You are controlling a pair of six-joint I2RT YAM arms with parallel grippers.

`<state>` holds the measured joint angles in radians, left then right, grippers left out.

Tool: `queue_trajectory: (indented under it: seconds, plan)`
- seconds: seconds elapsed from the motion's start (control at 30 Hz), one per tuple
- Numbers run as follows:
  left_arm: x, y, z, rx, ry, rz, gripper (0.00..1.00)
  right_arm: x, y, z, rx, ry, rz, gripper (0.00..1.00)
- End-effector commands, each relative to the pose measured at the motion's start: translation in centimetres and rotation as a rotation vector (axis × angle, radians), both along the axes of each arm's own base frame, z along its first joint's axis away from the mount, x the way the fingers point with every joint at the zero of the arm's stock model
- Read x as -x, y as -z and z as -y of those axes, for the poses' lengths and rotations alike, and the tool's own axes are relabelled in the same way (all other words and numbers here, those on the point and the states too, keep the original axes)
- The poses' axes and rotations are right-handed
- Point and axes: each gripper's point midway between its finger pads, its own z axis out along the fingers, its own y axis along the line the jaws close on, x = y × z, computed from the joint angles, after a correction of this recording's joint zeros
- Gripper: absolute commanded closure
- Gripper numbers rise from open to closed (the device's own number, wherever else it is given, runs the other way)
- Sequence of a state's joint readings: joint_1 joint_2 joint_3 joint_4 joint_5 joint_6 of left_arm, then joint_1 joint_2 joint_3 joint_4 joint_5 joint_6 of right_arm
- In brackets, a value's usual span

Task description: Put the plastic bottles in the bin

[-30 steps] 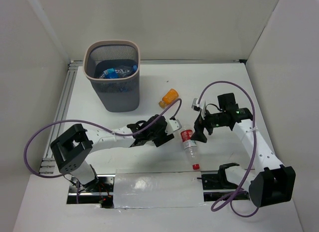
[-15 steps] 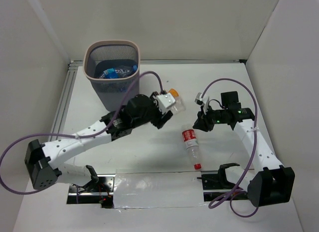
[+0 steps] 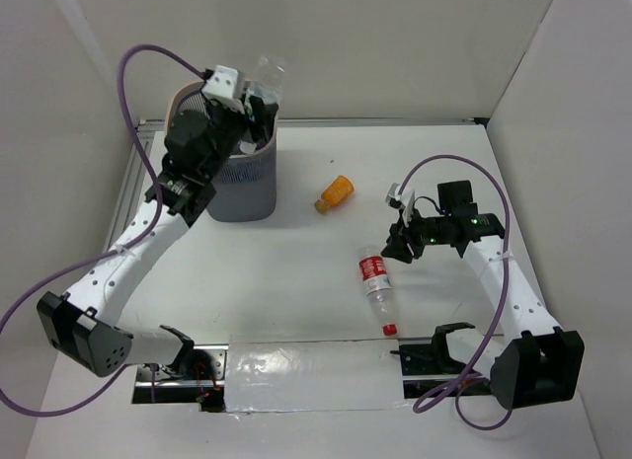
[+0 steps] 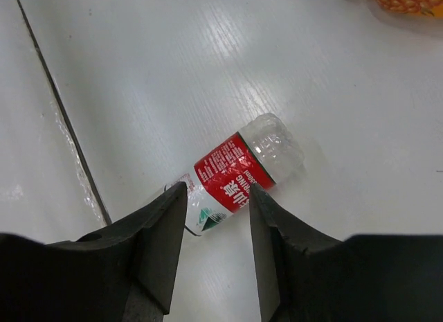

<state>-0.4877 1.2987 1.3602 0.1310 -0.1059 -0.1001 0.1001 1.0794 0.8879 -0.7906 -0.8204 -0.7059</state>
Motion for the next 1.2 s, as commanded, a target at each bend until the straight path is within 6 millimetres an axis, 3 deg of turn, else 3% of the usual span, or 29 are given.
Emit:
queue_trajectory:
  seconds: [0.0,0.1,0.17,0.23,0.27,0.3,0.37,0.4,0.47,0.53,0.57,0.63,0.67,0.7,0.77,0.83,0.87,0.9,0.97,1.0,1.03,1.07,1.1,1.17]
  plan:
    - [-2.1,-7.1,-3.0,0.180,-0.060,0.164,0.94,-0.2,-0.2,0.1,0.016,-0.007,0.039,0.51]
    - [-2.4,-9.0,-4.1,0.215,-0.052,0.191,0.93,-0.1,0.2,0.3,0.027,-0.007,0.038,0.51]
    - [-4.1,-7.7,-5.1,0.200,-0.085,0.161,0.93,-0.2,0.3,0.4,0.035,-0.002,0.039,0.49]
    - [-5.3,-6.7,-6.9,0.198,-0.161,0.136,0.89,-0.2,0.3,0.4,0.035,-0.002,0.039,0.31]
    - [-6.2,-5.3,-7.4,0.177,-0.179,0.114,0.82,-0.4,0.2,0.4,0.034,-0.002,0.049,0.21]
    - [-6.6,-4.5,-8.4,0.174,-0.220,0.094,0.74,-0.4,0.2,0.4,0.034,-0.002,0.049,0.00]
    - [-7.6,-2.1,-9.7,0.164,-0.254,0.044,0.48,-0.4,0.3,0.4,0.040,-0.010,0.043,0.00]
    - [-8.0,-1.2,-9.9,0.160,-0.270,0.027,0.28,-0.1,0.1,0.2,0.030,-0.032,0.034,0.00]
    - [-8.1,-0.8,-10.2,0.164,-0.270,0.012,0.12,0.1,0.3,-0.3,0.022,-0.075,0.019,0.00]
    - [-7.9,-1.1,-9.8,0.160,-0.247,0.011,0.00,0.2,0.1,-0.8,0.008,-0.104,-0.006,0.00]
    - [-7.2,-2.7,-9.0,0.147,-0.228,0.042,0.00,0.1,0.4,-0.9,0.003,-0.086,-0.060,0.00]
    - [-7.1,-2.8,-8.6,0.135,-0.221,0.040,0.00,-0.5,0.7,-1.3,-0.005,-0.052,-0.107,0.02]
    - [-5.9,-4.5,-8.0,0.125,-0.202,0.071,0.00,-1.1,0.9,-1.5,0.001,-0.034,-0.133,0.11]
    - [-5.3,-5.1,-7.6,0.128,-0.190,0.077,0.00,-2.2,1.1,-1.2,0.018,0.012,-0.129,0.29]
    - [-3.9,-5.8,-6.5,0.114,-0.141,0.078,0.00,-2.8,0.8,-1.8,0.009,0.081,-0.179,0.32]
    - [-0.9,-7.1,-4.8,0.112,-0.061,0.113,0.00,-4.4,0.8,-1.8,0.017,0.170,-0.177,0.32]
    - [0.2,-7.1,-3.9,0.112,-0.024,0.117,0.00,-4.9,1.1,-1.6,0.024,0.209,-0.192,0.27]
    - [1.5,-5.5,-1.9,0.094,0.036,0.092,0.00,-4.9,1.5,-2.1,0.025,0.257,-0.241,0.26]
    - [5.0,-5.6,-0.7,0.078,0.098,0.115,0.00,-5.8,2.5,-1.1,0.083,0.361,-0.251,0.20]
    - [5.7,-2.9,0.2,0.049,0.116,0.067,0.00,-5.6,3.0,-0.9,0.101,0.400,-0.274,0.18]
    - [7.6,-1.5,2.0,0.035,0.182,0.035,0.00,-5.8,4.1,-0.3,0.151,0.451,-0.277,0.15]
    - [9.4,-1.4,2.0,0.041,0.201,0.038,0.00,-5.8,4.2,-0.3,0.165,0.455,-0.270,0.13]
    - [10.8,1.3,3.5,0.009,0.233,-0.009,0.00,-5.3,5.0,-0.4,0.186,0.448,-0.286,0.03]
    - [12.8,4.1,4.4,-0.015,0.269,-0.071,0.00,-4.6,6.2,-0.1,0.214,0.463,-0.309,0.00]
